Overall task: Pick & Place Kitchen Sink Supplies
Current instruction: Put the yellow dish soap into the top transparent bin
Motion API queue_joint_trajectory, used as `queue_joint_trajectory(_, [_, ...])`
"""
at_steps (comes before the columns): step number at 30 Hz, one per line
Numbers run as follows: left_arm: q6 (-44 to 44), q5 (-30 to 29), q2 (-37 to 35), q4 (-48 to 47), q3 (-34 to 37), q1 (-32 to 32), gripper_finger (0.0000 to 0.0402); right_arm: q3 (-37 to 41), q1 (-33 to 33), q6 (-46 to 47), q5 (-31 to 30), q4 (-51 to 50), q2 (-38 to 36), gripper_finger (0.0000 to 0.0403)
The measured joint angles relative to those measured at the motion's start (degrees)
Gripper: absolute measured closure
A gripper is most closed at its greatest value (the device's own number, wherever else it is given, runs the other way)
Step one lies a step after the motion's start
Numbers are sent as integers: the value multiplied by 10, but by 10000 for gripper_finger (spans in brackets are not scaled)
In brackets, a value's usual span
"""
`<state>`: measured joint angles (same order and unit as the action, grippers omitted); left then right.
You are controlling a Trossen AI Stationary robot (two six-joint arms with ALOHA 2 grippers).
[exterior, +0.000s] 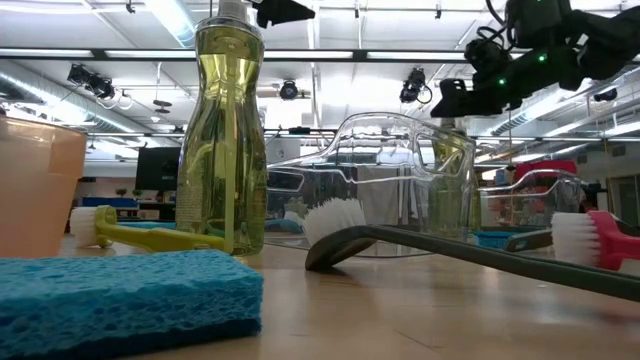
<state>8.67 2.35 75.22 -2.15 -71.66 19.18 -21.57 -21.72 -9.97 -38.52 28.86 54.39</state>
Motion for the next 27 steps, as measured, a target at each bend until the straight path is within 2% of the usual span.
queue_joint_trajectory(4, [3, 0, -5, -11, 0, 0, 81, 0, 12, -13, -2, -23, -23, 55])
queue_joint_trajectory(11, [16, -3, -16, -7, 0, 0, 81, 0, 12, -11, -62, -60, -49, 56])
queue_joint_trajectory(27, [16, -13, -19, -8, 0, 3, 81, 0, -4, 46, -14, -65, -56, 56])
